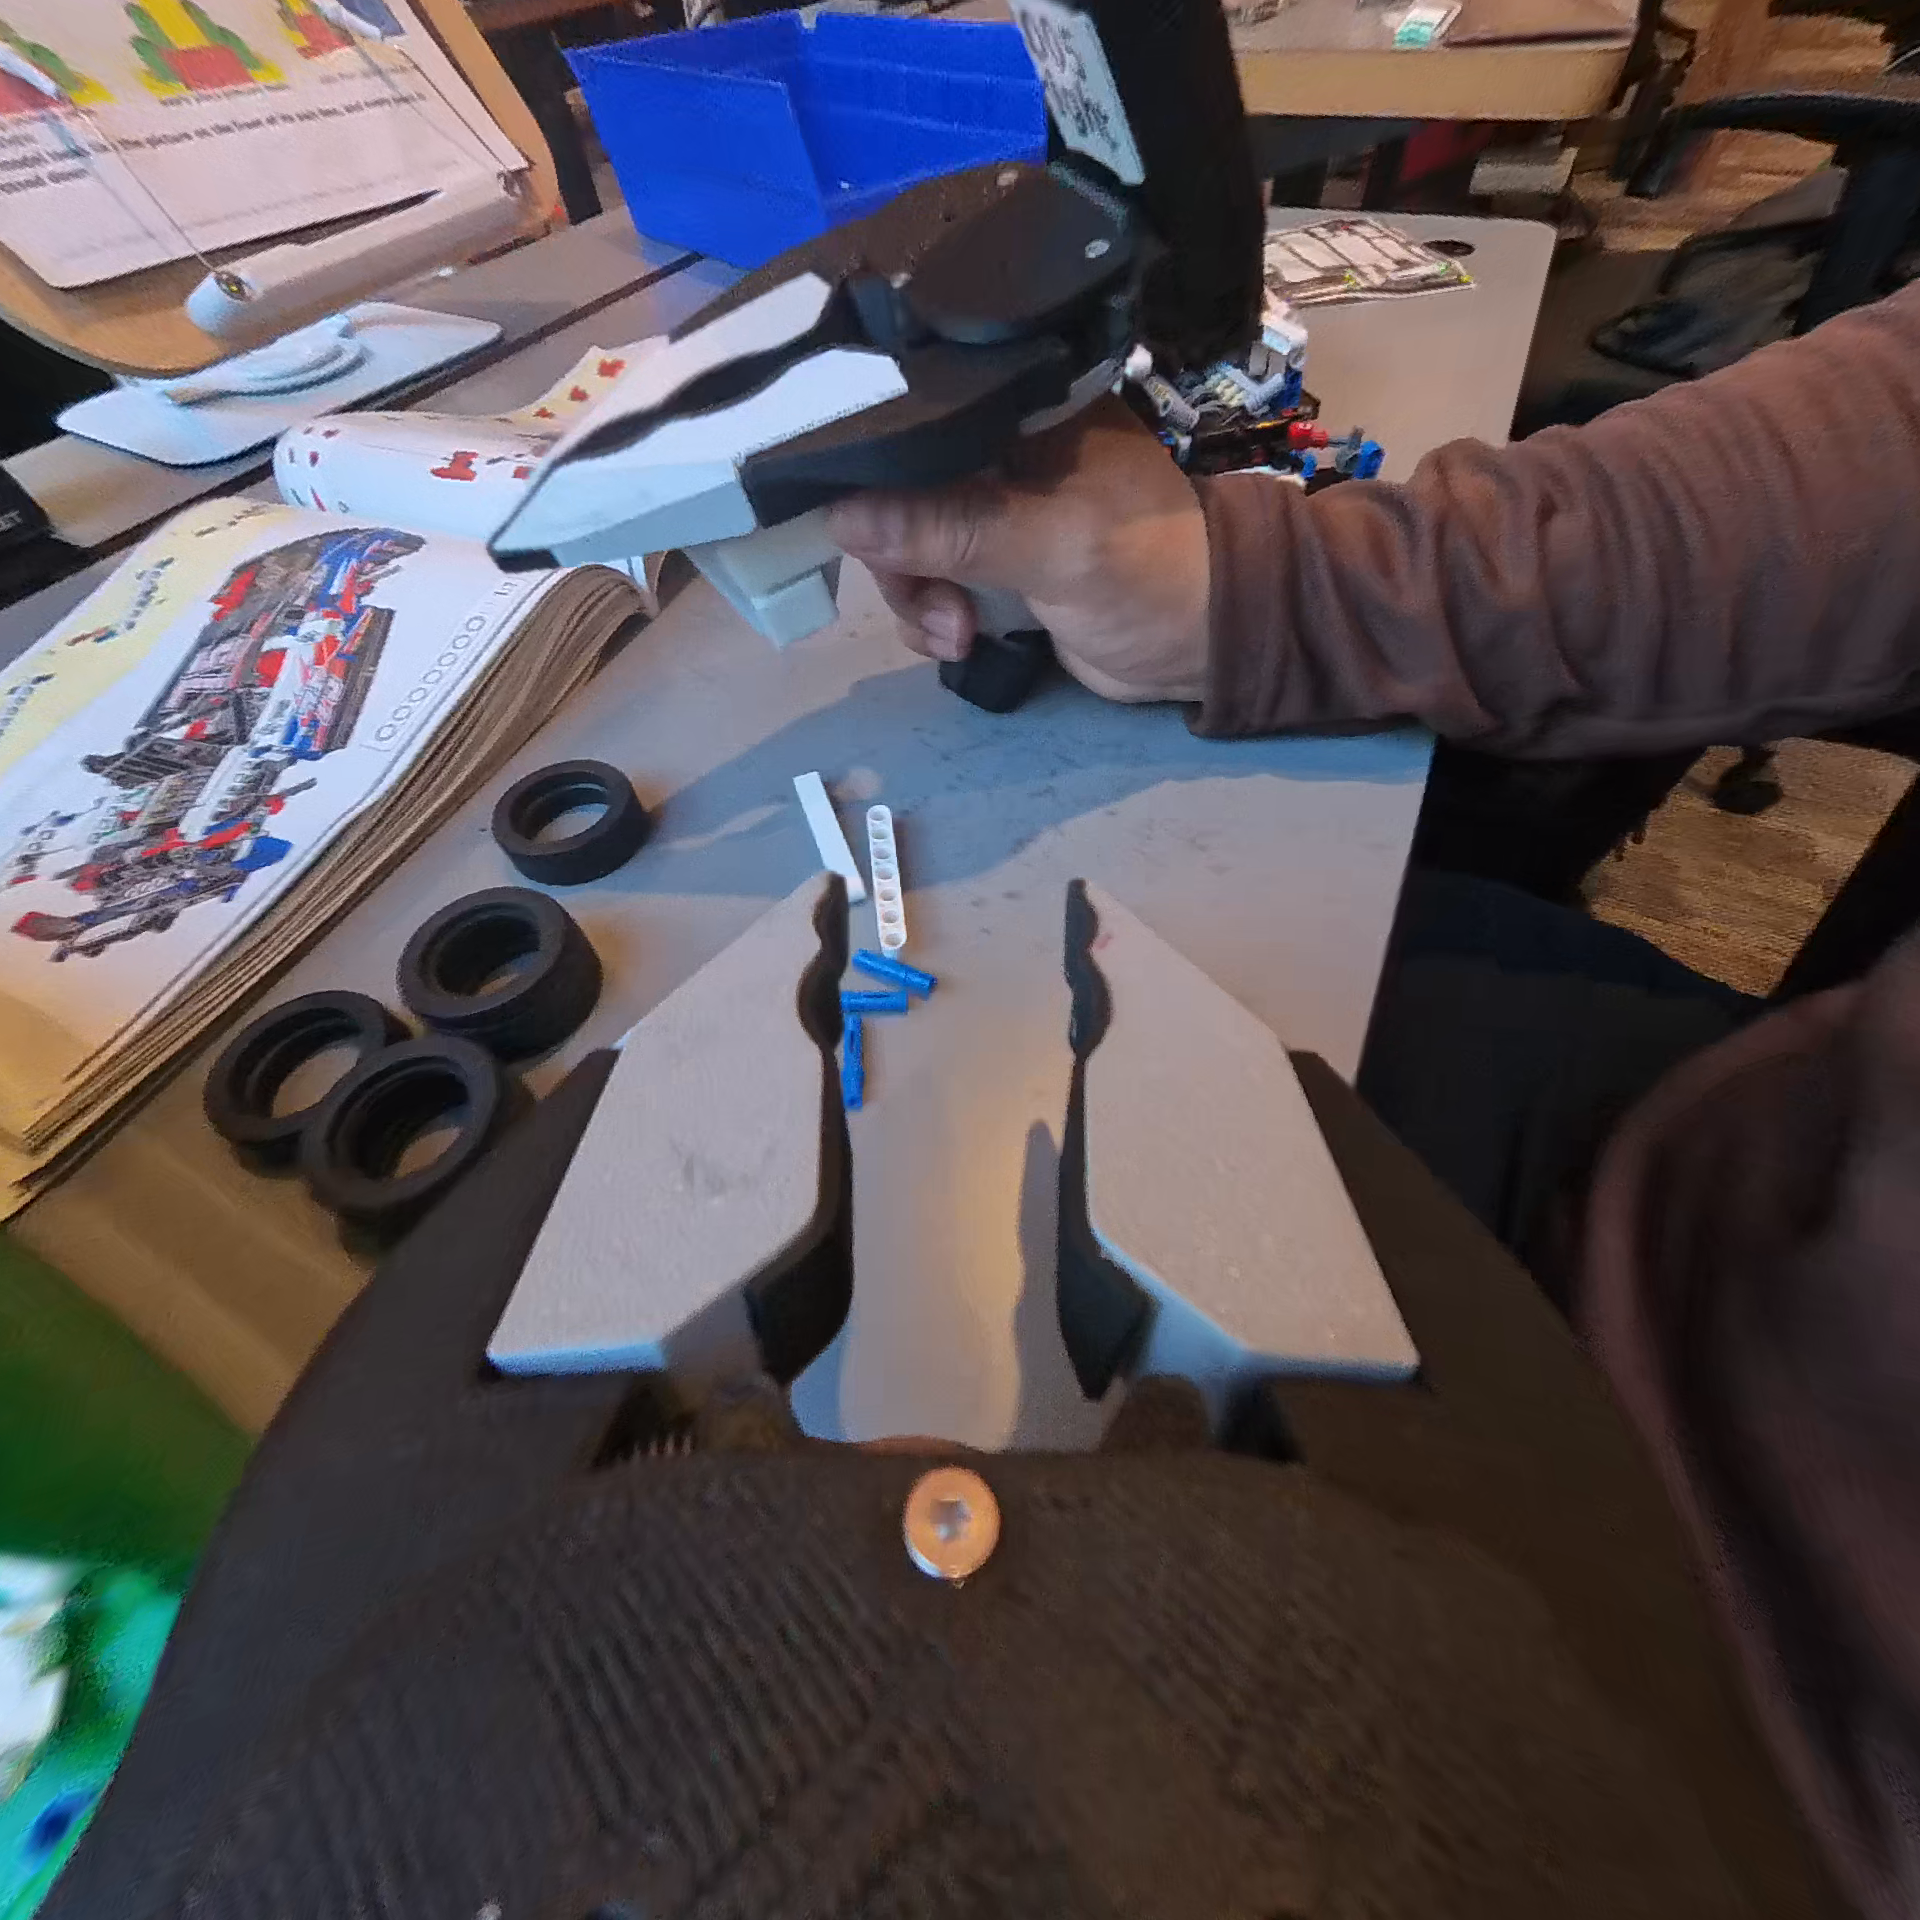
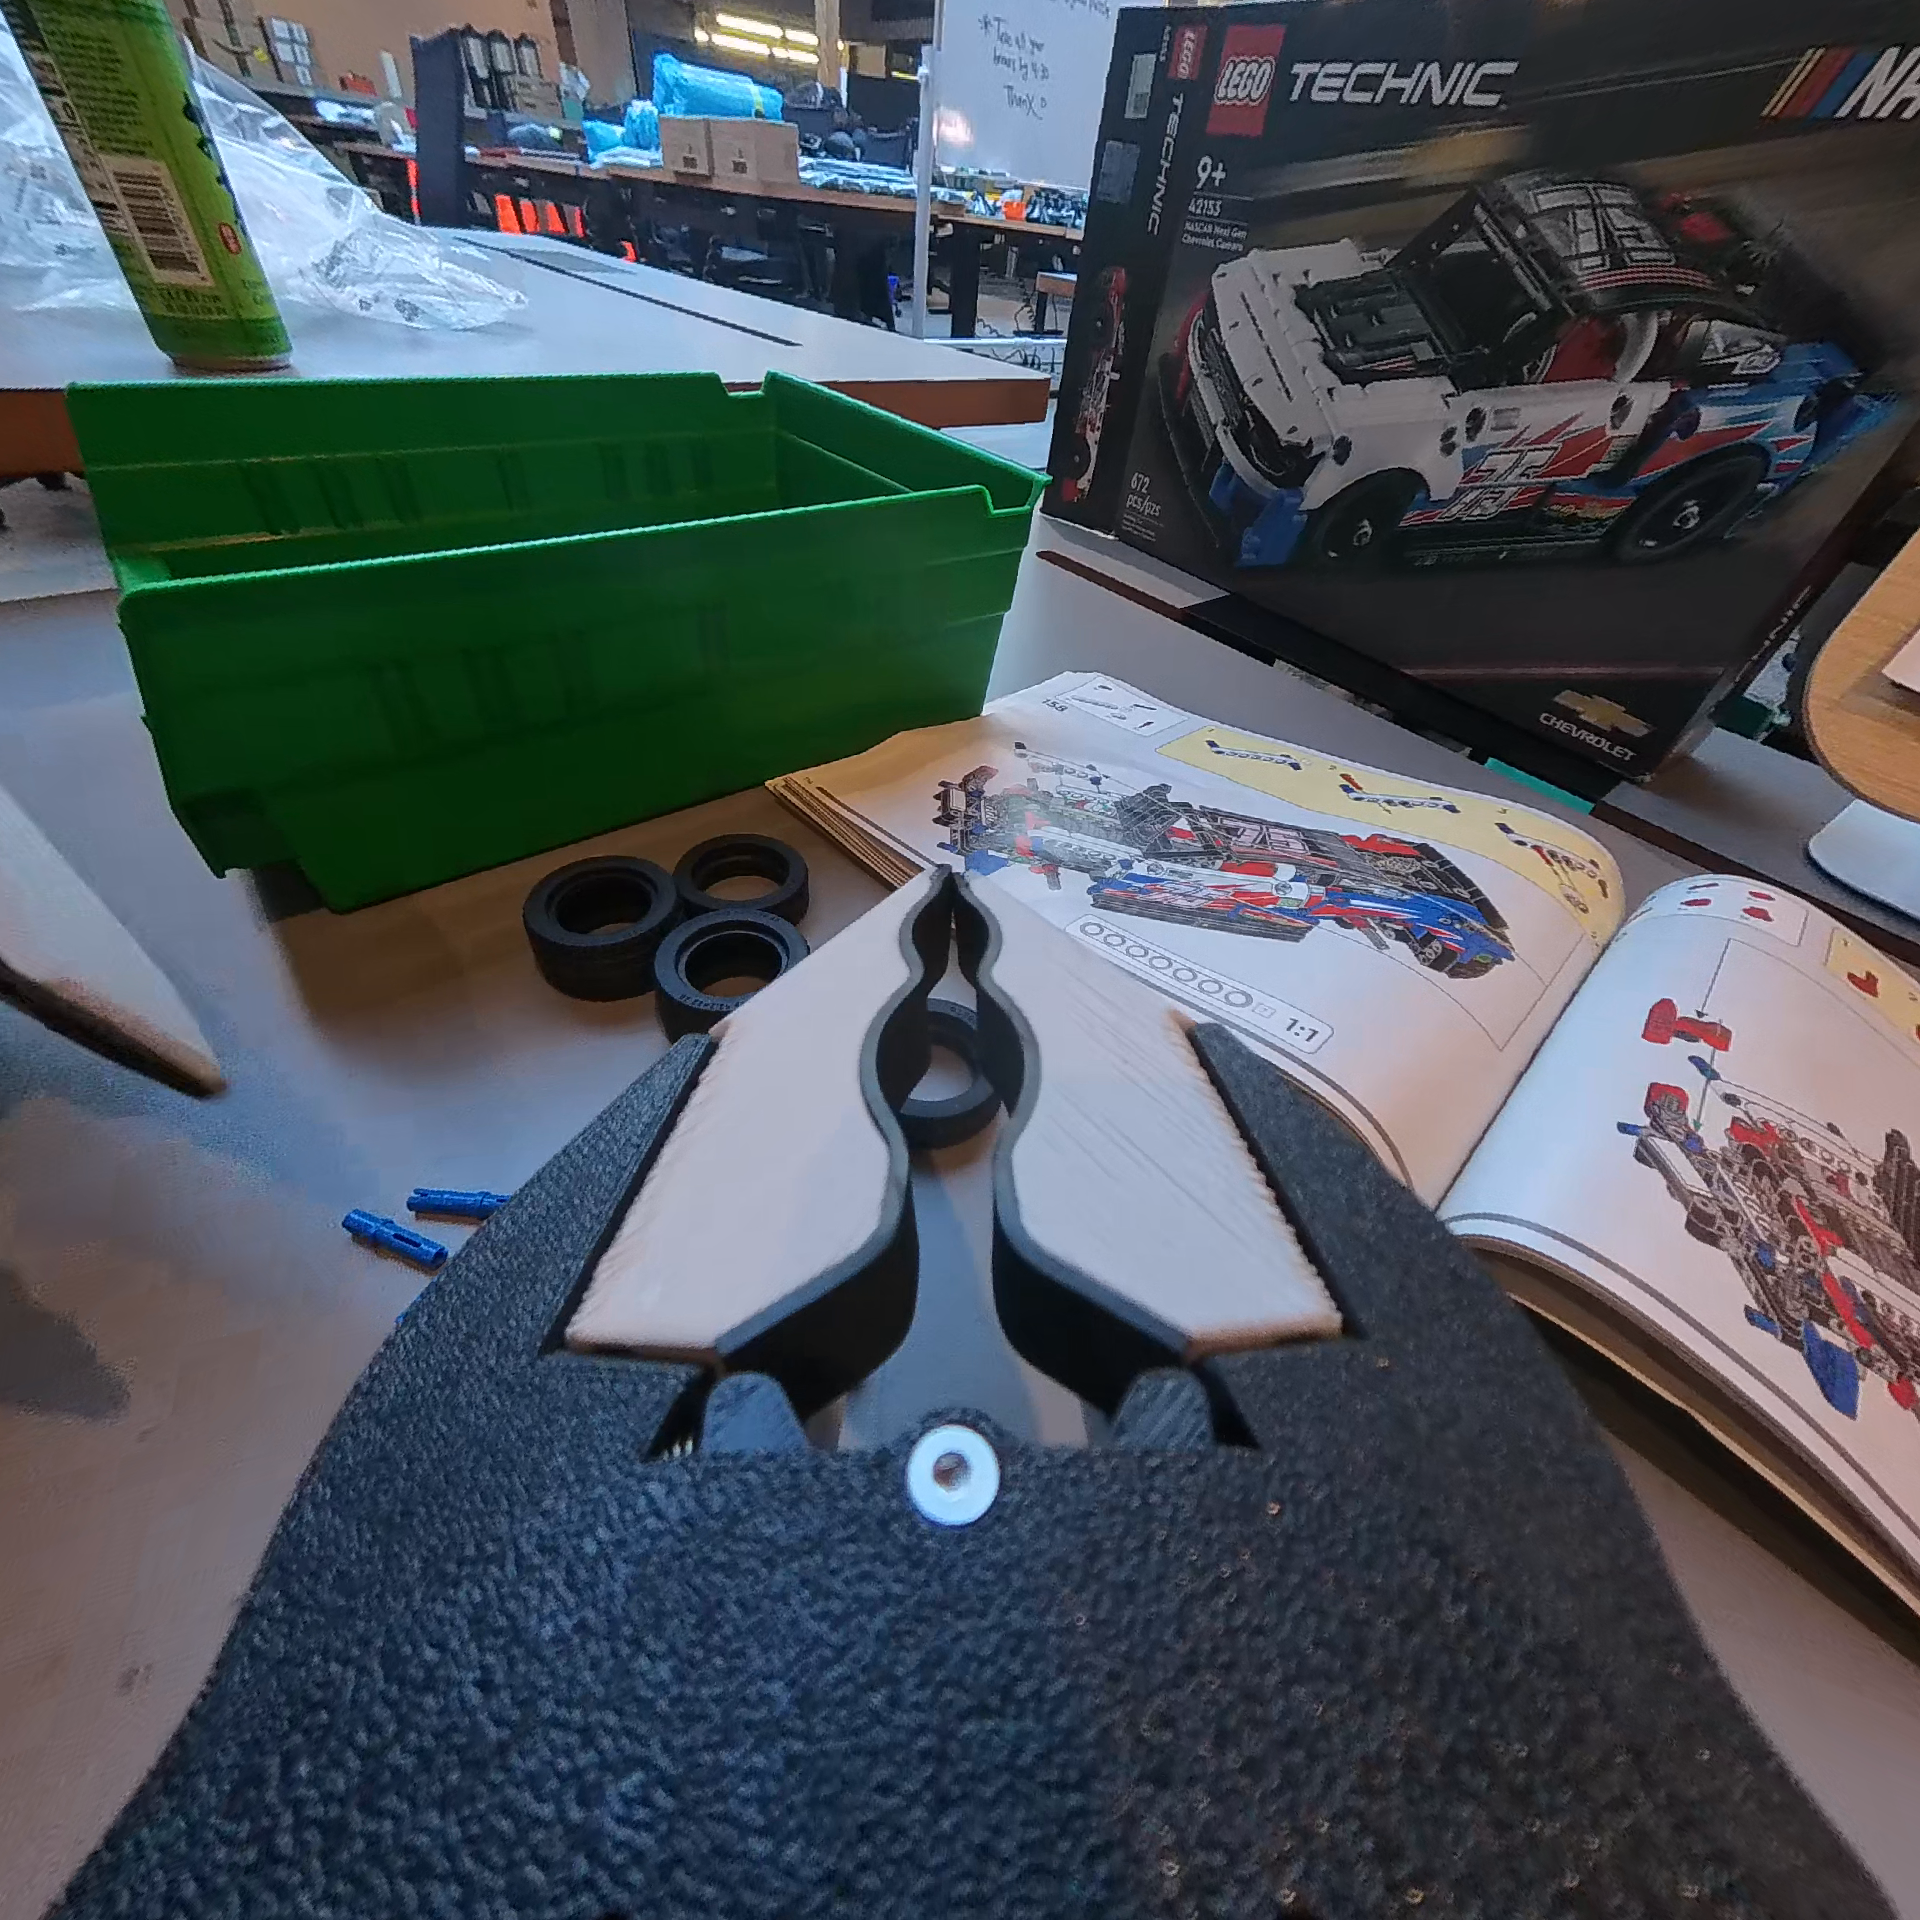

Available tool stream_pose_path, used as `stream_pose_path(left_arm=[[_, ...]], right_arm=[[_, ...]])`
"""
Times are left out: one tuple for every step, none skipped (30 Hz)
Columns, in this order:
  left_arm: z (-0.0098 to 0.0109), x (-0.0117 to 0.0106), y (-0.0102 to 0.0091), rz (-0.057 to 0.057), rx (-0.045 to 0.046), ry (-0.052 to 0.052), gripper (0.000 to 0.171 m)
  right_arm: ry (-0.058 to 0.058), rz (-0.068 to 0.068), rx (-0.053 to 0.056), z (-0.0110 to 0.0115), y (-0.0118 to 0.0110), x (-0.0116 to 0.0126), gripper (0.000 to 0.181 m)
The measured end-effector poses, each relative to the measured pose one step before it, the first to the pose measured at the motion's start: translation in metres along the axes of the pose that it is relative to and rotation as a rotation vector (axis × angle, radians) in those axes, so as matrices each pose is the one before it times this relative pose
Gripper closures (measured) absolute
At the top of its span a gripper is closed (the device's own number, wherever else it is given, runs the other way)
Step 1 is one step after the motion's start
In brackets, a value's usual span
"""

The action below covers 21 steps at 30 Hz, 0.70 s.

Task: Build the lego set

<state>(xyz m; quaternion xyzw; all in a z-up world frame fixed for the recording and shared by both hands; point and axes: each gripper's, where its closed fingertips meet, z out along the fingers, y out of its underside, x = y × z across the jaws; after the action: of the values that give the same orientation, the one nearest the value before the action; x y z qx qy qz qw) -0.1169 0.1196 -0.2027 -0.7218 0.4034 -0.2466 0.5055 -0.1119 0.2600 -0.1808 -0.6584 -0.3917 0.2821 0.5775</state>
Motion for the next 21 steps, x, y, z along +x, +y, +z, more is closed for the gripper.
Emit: stream_pose_path(left_arm=[[-0.00776, -0.00358, -0.00276, 0.0031, -0.00474, -0.0341, 0.133], [-0.00963, -0.00784, -0.00312, -0.0022, -0.00198, -0.0552, 0.138], [-0.01082, -0.00838, -0.00283, -0.0085, -0.00245, -0.0422, 0.144], [-0.01160, -0.00846, -0.00284, -0.0116, 0.00063, -0.0287, 0.144], [-0.01179, -0.01159, -0.00218, -0.0156, 0.00085, -0.0378, 0.144], [-0.01133, -0.01562, -0.00046, -0.0149, -0.00575, -0.0546, 0.144], [-0.01025, -0.01981, 0.00117, -0.0178, -0.01353, -0.0738, 0.146], [-0.00876, -0.02135, 0.00213, -0.0214, -0.01898, -0.0735, 0.145], [-0.00736, -0.02188, 0.00180, -0.0257, -0.01571, -0.0690, 0.146], [-0.00525, -0.02127, 0.00109, -0.0310, -0.00823, -0.0609, 0.148], [-0.00193, -0.01970, 0.00252, -0.0362, -0.01812, -0.0498, 0.151], [0.00155, -0.01445, 0.00567, -0.0394, -0.04374, -0.0214, 0.150], [0.00322, -0.00885, 0.00679, -0.0410, -0.05854, 0.0016, 0.146], [0.00359, -0.00481, 0.00407, -0.0335, -0.03903, 0.0102, 0.142], [0.00302, -0.00094, 0.00144, -0.0119, -0.01482, 0.0188, 0.141], [0.00262, -0.00084, -0.00041, 0.0010, 0.00174, 0.0037, 0.141], [0.00249, -0.00009, -0.00027, 0.0104, 0.00290, -0.0035, 0.141], [0.00290, 0.00059, 0.00068, 0.0129, -0.00466, -0.0043, 0.141], [0.00312, 0.00129, 0.00074, 0.0111, -0.00600, -0.0026, 0.140], [0.00279, 0.00196, 0.00011, 0.0081, -0.00377, 0.0038, 0.140], [0.00221, 0.00294, -0.00032, 0.0089, -0.00435, 0.0132, 0.140]], right_arm=[[-0.0005, -0.0002, 0.0011, -0.00012, -0.00012, -0.00018, 0.181], [-0.0009, -0.0006, 0.0013, -0.00012, -0.00025, -0.00019, 0.181], [-0.0007, -0.0007, 0.0007, -0.00006, -0.00009, -0.00021, 0.181], [-0.0002, -0.0008, -0.0006, -0.00001, 0.00006, -0.00012, 0.181], [0.0011, -0.0007, -0.0026, 0.00030, 0.00036, 0.00001, 0.181], [0.0017, -0.0008, -0.0048, 0.00049, 0.00050, 0.00013, 0.180], [0.0011, -0.0015, -0.0067, 0.00075, 0.00078, -0.00006, 0.179], [0.0020, -0.0024, -0.0081, 0.00083, 0.00104, 0.00002, 0.176], [0.0032, -0.0041, -0.0075, 0.00087, 0.00090, -0.00005, 0.174], [0.0017, -0.0067, -0.0056, 0.00060, 0.00066, -0.00054, 0.173], [-0.0020, -0.0092, -0.0042, 0.00048, 0.00046, -0.00120, 0.173], [-0.0033, -0.0101, -0.0046, 0.00044, 0.00059, -0.00155, 0.173], [-0.0021, -0.0098, -0.0049, 0.00059, 0.00048, -0.00128, 0.173], [-0.0010, -0.0086, -0.0046, 0.00053, 0.00056, -0.00103, 0.173], [0.0001, -0.0068, -0.0035, 0.00032, 0.00039, -0.00070, 0.173], [0.0014, -0.0047, -0.0011, 0.00008, 0.00018, -0.00041, 0.173], [0.0025, -0.0024, 0.0014, -0.00009, -0.00023, 0.00004, 0.173], [0.0022, -0.0007, 0.0032, -0.00045, -0.00032, 0.00019, 0.173], [0.0018, 0.0008, 0.0039, -0.00040, -0.00049, 0.00027, 0.174], [0.0010, 0.0022, 0.0033, -0.00035, -0.00038, 0.00037, 0.174], [0.0000, 0.0028, 0.0025, -0.00030, -0.00026, 0.00035, 0.174]])
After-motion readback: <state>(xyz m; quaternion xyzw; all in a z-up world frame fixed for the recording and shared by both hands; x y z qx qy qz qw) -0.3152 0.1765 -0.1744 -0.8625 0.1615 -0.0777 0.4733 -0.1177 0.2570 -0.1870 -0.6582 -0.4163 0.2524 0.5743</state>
